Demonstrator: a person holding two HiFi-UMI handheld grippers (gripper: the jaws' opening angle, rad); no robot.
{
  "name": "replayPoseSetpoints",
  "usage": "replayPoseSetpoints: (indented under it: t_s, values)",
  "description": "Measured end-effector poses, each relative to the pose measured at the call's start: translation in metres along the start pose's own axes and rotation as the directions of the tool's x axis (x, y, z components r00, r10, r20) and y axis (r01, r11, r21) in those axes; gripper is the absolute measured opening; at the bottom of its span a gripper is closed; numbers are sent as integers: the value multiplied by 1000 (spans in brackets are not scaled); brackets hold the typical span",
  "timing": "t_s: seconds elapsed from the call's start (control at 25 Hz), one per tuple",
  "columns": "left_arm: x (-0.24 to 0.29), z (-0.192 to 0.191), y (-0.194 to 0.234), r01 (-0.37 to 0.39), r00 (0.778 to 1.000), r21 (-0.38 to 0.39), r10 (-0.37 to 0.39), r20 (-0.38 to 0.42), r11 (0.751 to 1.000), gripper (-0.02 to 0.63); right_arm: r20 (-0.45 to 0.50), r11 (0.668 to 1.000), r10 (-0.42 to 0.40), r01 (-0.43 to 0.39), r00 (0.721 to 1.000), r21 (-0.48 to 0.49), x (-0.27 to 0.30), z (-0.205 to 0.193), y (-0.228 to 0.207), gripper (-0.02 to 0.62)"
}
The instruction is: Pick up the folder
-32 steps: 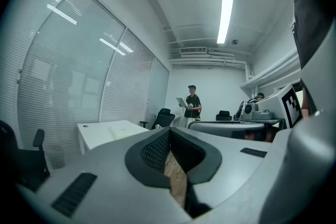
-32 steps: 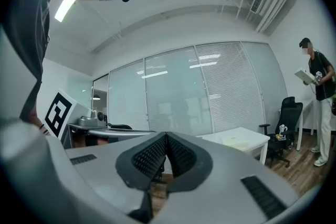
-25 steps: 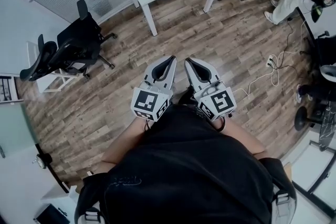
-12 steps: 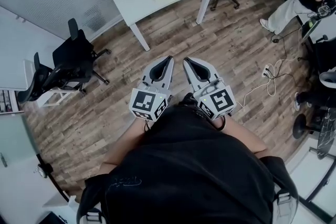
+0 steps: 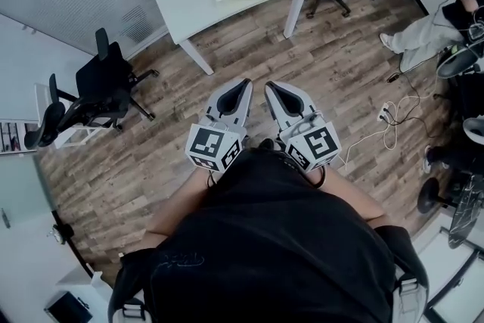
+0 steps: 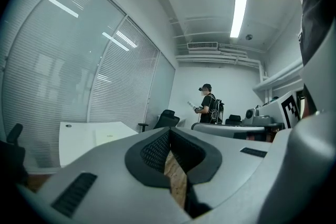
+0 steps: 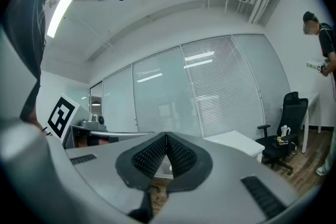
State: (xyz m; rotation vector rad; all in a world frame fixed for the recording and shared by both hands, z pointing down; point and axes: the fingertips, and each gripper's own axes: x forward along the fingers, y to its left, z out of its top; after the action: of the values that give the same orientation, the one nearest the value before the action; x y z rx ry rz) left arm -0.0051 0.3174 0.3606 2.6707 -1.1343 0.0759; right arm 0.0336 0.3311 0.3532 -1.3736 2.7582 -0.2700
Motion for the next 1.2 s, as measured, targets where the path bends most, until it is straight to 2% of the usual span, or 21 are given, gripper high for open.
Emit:
replayPoseSetpoints:
  t_s: [0.44,0.72,1.0,1.2]
  values:
    - [44,-3,10,41,999,-25,-41,-21,999,12,-13,999,-43,43,999,8,15,-2,-41,21]
    - [86,3,29,112,993,-30,-113,-35,993,12,-17,994,-113,113,993,0,37,1,-73,21]
    - [121,25,76,165,985,-19,-165,-42,986,12,-9,988,-157,157,988,9,93,12,-97,21]
    - [132,44,122,182,983,-3,-182,-29,983,12,0,987,-160,160,987,-4,146,21,-100,21]
